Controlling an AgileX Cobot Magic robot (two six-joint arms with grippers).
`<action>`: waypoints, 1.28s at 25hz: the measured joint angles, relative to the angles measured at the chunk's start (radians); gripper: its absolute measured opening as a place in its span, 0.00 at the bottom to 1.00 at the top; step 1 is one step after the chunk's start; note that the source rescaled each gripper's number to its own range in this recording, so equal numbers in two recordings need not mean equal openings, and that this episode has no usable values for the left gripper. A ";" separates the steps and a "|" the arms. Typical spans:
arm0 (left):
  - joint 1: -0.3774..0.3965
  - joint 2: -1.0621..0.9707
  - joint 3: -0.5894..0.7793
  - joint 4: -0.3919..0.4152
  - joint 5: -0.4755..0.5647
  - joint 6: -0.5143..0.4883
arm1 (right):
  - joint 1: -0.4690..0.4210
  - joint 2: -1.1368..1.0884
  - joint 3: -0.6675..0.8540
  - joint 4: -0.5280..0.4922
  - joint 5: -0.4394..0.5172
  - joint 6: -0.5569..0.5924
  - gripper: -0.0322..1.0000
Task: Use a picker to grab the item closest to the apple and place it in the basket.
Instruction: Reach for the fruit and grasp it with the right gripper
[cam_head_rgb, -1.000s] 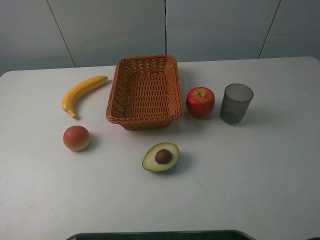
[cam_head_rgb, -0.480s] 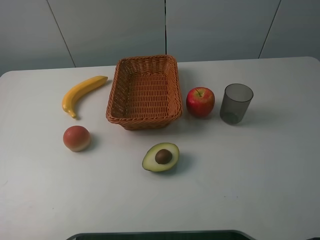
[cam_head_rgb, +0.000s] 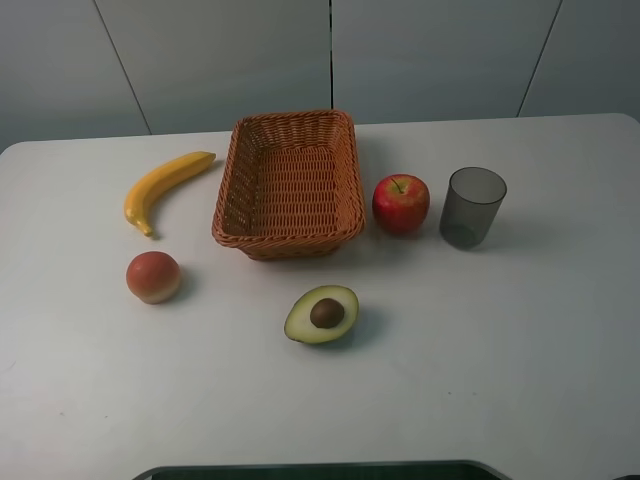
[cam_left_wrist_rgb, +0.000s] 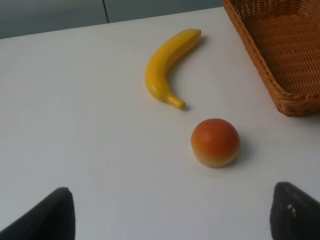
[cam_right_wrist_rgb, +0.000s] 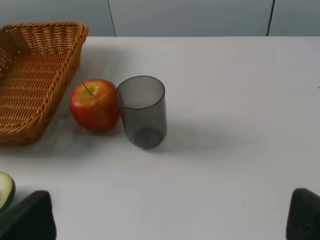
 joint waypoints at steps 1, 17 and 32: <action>0.000 0.000 0.000 0.000 0.000 0.000 | 0.000 0.000 0.000 0.000 0.000 0.000 1.00; 0.000 0.000 0.000 0.000 0.000 0.000 | 0.000 0.427 -0.184 0.003 0.018 -0.002 1.00; 0.000 0.000 0.000 0.000 0.000 -0.002 | 0.360 1.043 -0.331 -0.027 -0.138 -0.143 1.00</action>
